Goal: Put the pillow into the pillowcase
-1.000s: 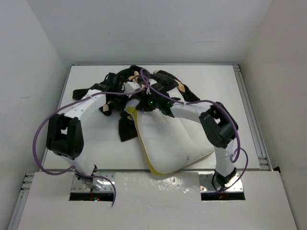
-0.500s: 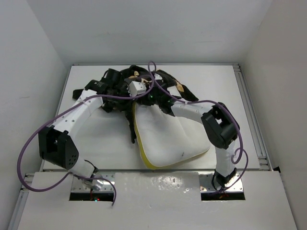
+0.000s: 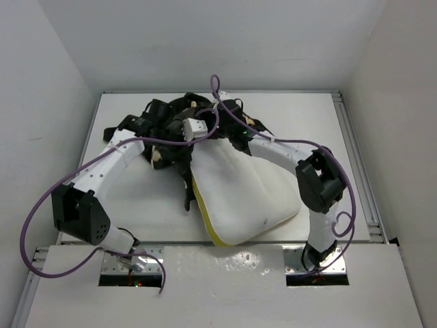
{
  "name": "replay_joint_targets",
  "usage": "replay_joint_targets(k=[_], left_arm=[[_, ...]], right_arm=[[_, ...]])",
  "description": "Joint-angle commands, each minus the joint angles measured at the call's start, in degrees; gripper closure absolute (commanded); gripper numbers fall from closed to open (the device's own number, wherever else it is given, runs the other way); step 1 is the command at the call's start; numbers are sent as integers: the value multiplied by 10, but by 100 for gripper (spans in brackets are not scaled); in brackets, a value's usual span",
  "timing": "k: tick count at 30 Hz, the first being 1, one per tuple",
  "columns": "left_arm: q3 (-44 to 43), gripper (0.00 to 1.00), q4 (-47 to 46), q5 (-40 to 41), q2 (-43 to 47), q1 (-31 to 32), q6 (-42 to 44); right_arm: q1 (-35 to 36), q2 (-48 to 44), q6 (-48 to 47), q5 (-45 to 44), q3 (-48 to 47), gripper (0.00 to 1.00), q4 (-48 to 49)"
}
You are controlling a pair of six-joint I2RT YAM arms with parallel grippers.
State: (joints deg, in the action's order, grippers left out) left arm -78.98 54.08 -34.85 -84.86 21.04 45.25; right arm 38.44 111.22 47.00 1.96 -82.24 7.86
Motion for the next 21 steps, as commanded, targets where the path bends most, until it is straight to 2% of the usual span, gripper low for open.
replay_joint_targets(k=[1,4,7,8,9,10,11,12,13,14,15,16,17,18,19,20,21], left_arm=[[14,100,-4,-40,29,-42,-25],[32,100,-13,-22,29,-64,-34],[53,100,-24,13,18,-68,-47],[63,100,-25,21,15,-69,-50],[67,100,-26,31,11,-66,-50],[73,100,-22,35,8,-65,-49],[75,100,-17,38,7,-60,-45],[75,92,-5,43,1,-44,-21],[75,86,24,44,-4,-34,-7],[73,78,40,44,-5,-23,28],[72,63,74,47,-11,-3,48],[68,54,90,54,-15,7,63],[65,47,102,80,-18,26,85],[60,35,117,96,-26,32,89],[40,31,124,107,-30,39,93],[25,22,131,122,-40,44,98],[3,21,132,125,-43,42,95]], right_arm=[[-6,-15,-153,148,-11,1,-102],[-21,-95,-233,147,115,1,-150],[-55,-172,-305,175,160,1,-218],[-63,-200,-322,191,163,6,-237],[-83,-213,-335,198,164,16,-255],[-92,-222,-346,198,165,39,-280],[-101,-231,-345,194,166,69,-289],[-125,-247,-335,173,168,100,-293],[-138,-255,-312,169,185,100,-283],[-151,-263,-301,169,198,100,-269],[-180,-277,-272,169,226,72,-236],[-195,-283,-251,169,242,51,-219],[-209,-288,-232,169,256,35,-201],[-236,-291,-197,167,279,8,-171],[-246,-290,-185,162,286,1,-163],[-259,-285,-174,156,287,1,-162],[-260,-270,-176,152,280,1,-163]])
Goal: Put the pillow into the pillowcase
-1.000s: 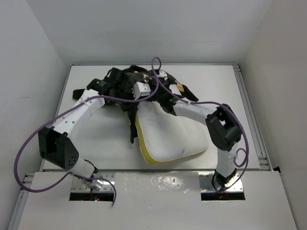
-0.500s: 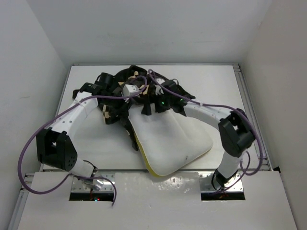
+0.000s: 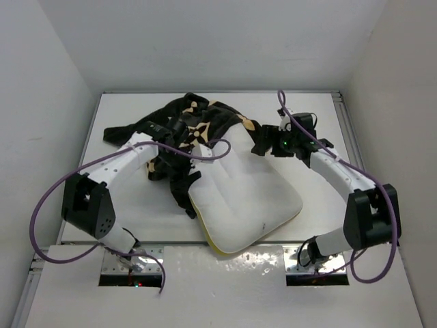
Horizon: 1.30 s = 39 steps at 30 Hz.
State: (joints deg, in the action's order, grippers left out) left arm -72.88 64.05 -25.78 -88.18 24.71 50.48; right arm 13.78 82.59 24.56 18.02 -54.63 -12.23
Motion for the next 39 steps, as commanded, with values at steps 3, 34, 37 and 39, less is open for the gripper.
replay_joint_targets(k=[3,34,37,39], left_arm=[[-157,10,-47,21,-28,-10,-28],[-350,100,-304,64,-320,49,-319],[-387,100,-256,7,-313,54,-289],[-423,100,-228,-36,-307,63,-257]], right_arm=[[-16,44,31,-31,-25,1,24],[61,136,87,57,31,97,180],[65,122,108,57,29,100,203],[73,108,113,57,26,100,220]])
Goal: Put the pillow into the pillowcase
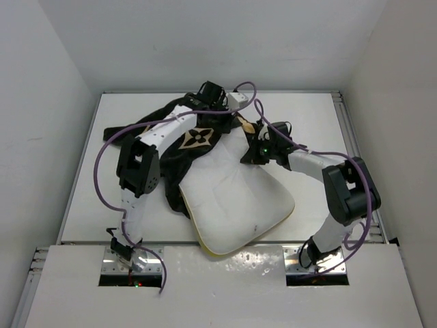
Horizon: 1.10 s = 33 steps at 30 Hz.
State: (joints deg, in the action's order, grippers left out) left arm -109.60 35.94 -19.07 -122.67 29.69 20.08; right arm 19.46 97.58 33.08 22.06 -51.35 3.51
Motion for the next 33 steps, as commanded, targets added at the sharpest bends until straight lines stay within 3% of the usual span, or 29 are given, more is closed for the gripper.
replay_joint_targets(k=[1,9,12,16,25,31,33], left_arm=[[-81,100,82,-122,39,16,59],[-184,100,216,-264,50,42,181],[-184,100,232,-250,53,50,193],[-175,100,236,-239,60,54,192],[-168,100,260,-272,95,75,220],[-117,100,251,-244,124,77,221],[-102,100,250,-234,130,77,221]], right_arm=[[21,-62,23,16,-11,100,79],[65,-164,-38,13,-19,100,184],[66,-198,-38,16,19,100,279],[72,-224,-40,17,48,100,325],[66,-219,-28,-71,88,100,310],[37,-202,53,-163,98,100,233],[18,-190,101,-150,98,100,215]])
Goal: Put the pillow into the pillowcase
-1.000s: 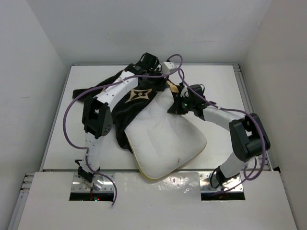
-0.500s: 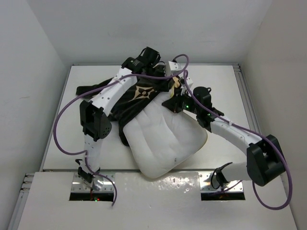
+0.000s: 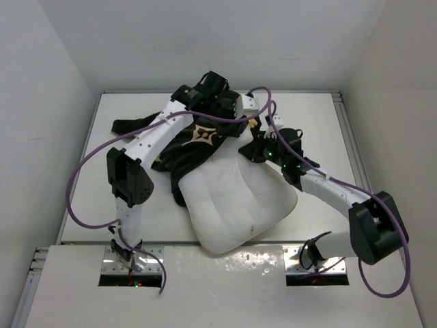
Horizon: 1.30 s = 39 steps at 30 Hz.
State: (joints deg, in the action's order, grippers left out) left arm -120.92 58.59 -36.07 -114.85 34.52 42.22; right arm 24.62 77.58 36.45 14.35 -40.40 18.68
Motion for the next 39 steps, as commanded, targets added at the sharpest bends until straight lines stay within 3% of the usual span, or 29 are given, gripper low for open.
replay_joint_targets(k=[1,15,16,17,20,21,22,25,39], left_arm=[[16,100,21,-57,52,29,-1],[79,98,-75,48,46,12,-82],[81,98,-77,56,45,11,-85],[82,98,-78,60,41,9,-87],[88,98,-77,60,38,5,-90],[90,98,-77,58,38,3,-92],[93,99,-79,58,34,2,-93],[103,99,-88,59,31,-5,-104],[132,99,-109,76,21,0,-122]], right_arm=[[-43,14,80,-64,-12,100,63],[-15,-7,63,-92,8,97,-23],[-14,-12,64,-97,11,91,-35],[-14,-15,69,-98,15,66,-40],[-14,-17,70,-83,17,26,-72],[-15,-17,64,-80,14,7,-86],[-16,-17,55,-80,4,1,-126],[-30,-30,49,-83,4,1,-184],[-87,-218,42,-136,100,1,-279]])
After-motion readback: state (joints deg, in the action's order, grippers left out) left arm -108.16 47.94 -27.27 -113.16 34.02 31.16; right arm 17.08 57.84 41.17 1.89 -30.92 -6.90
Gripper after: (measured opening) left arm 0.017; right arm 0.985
